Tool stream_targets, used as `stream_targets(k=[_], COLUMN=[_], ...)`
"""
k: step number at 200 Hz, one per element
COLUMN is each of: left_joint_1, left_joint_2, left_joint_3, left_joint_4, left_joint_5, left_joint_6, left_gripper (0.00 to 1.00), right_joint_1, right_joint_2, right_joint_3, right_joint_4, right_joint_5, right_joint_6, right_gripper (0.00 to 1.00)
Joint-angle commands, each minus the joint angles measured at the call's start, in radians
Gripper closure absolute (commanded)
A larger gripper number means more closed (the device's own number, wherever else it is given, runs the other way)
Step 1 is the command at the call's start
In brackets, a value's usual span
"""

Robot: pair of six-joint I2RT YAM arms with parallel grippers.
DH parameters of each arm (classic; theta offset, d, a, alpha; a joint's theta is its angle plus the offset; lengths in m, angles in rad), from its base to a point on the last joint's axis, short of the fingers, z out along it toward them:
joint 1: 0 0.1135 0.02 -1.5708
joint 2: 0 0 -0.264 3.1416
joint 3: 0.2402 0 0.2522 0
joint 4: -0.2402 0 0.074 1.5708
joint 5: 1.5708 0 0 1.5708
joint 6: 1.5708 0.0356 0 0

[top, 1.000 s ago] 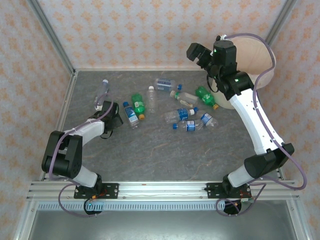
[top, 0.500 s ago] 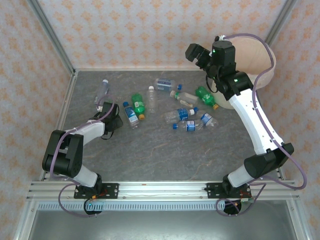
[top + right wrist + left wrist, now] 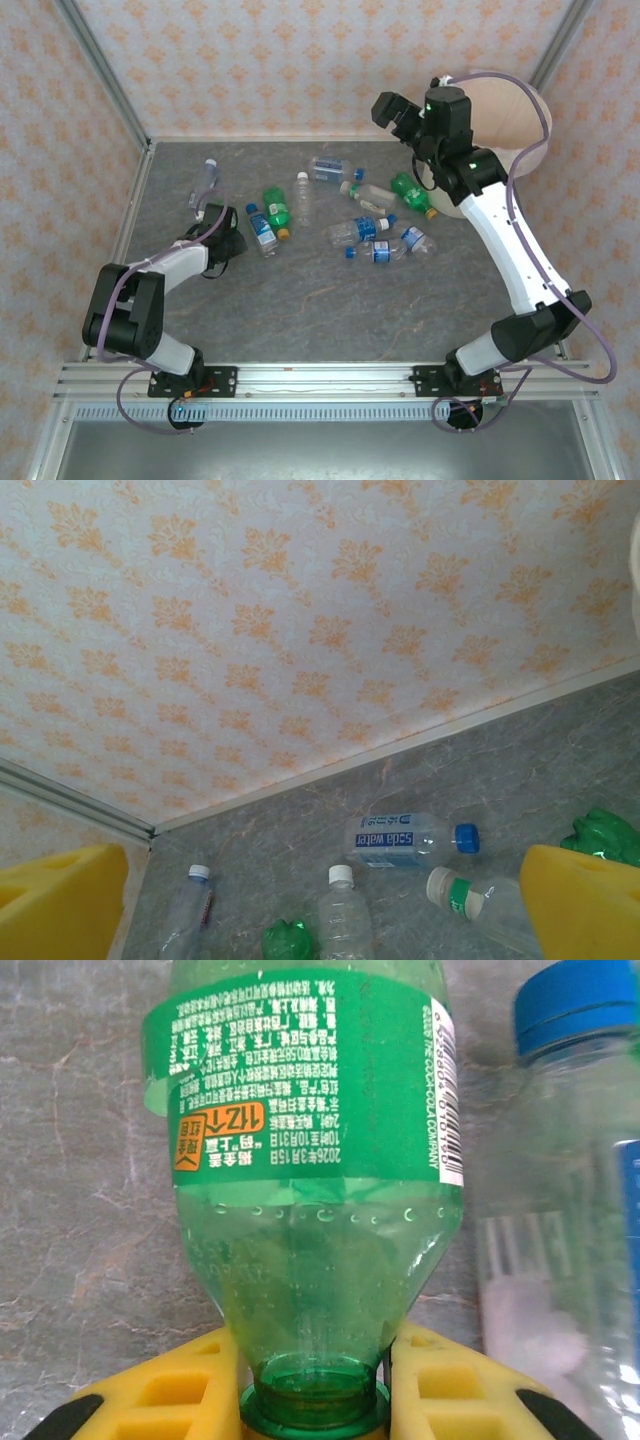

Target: Put the plastic bottles in the bin

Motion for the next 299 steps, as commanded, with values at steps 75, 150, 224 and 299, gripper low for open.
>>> stream_targets(k=[75,150,224,299], left_joint_1=[-0.096,-0.285,-0.485,-0.552], left_joint_2=[-0.362,-0.473,-0.410,-0.346], left_joint_3=[-0.014,0.090,0.204,0.286], left_joint_4=[0.032,0.118,0.136,0.138], left_joint_5=[0.047,0.087,-0.001,-0.017], left_joint_6=[0.106,0.164,0.261,0.303], left_gripper=[0.78,0.78,0.78,0.78], right_joint_1=[0.002,0.002,0.104,0.143], right_joint_2=[-0.169,-0.072,0.101,0.208], right_joint_3=[-0.211,-0.160,0.043,0.150], right_joint_4=[0.285,0.359,0.099,-0.052], right_joint_5=[-0.072,-0.483,-0.630,-0.673], right_joint_6=[0.030,0.097,-0.014,-0.077], right_gripper=[0.00,0.16,0.23,0.21])
